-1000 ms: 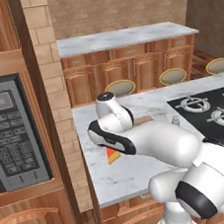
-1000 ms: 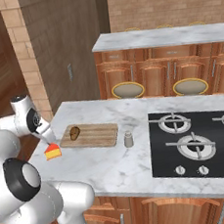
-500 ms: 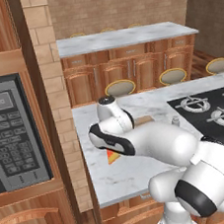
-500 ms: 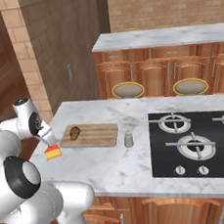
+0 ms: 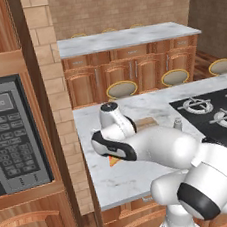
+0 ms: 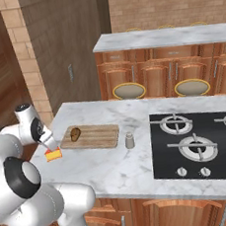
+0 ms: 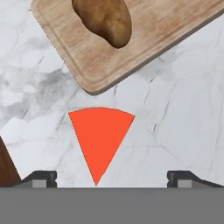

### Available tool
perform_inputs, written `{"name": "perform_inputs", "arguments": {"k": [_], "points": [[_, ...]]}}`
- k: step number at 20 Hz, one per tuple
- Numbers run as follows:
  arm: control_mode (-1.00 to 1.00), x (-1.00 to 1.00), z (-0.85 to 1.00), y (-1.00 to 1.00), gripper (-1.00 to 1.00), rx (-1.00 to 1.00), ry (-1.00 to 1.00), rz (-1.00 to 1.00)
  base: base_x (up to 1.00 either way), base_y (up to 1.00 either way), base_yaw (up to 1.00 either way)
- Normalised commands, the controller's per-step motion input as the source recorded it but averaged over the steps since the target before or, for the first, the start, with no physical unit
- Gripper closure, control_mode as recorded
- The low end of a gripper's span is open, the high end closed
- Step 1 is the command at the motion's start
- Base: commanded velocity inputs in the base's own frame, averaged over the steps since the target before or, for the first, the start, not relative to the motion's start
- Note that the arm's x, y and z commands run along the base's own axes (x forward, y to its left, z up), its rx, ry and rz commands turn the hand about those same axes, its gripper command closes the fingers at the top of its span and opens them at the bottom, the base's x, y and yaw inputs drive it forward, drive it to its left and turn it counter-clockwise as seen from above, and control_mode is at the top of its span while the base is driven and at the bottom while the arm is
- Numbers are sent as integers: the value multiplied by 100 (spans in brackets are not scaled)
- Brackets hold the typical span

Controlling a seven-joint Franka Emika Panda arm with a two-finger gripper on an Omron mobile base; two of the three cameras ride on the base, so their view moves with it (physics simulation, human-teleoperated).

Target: Retrieve the reheated potato from the microwave, then place the potato, cheese, and condiment on the cutting board.

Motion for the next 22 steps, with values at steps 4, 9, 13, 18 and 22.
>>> {"name": "perform_inputs", "arguments": {"k": [4, 9, 13, 18, 22], "points": [[-100, 4, -15, 1, -100, 1, 0, 0, 0, 0, 0], [-100, 10, -21, 1, -100, 0, 0, 0, 0, 0, 0], [-100, 15, -20, 5, -100, 0, 0, 0, 0, 0, 0], [-100, 18, -18, 10, -100, 0, 0, 0, 0, 0, 0], [-100, 17, -12, 11, -100, 0, 0, 0, 0, 0, 0]]}}
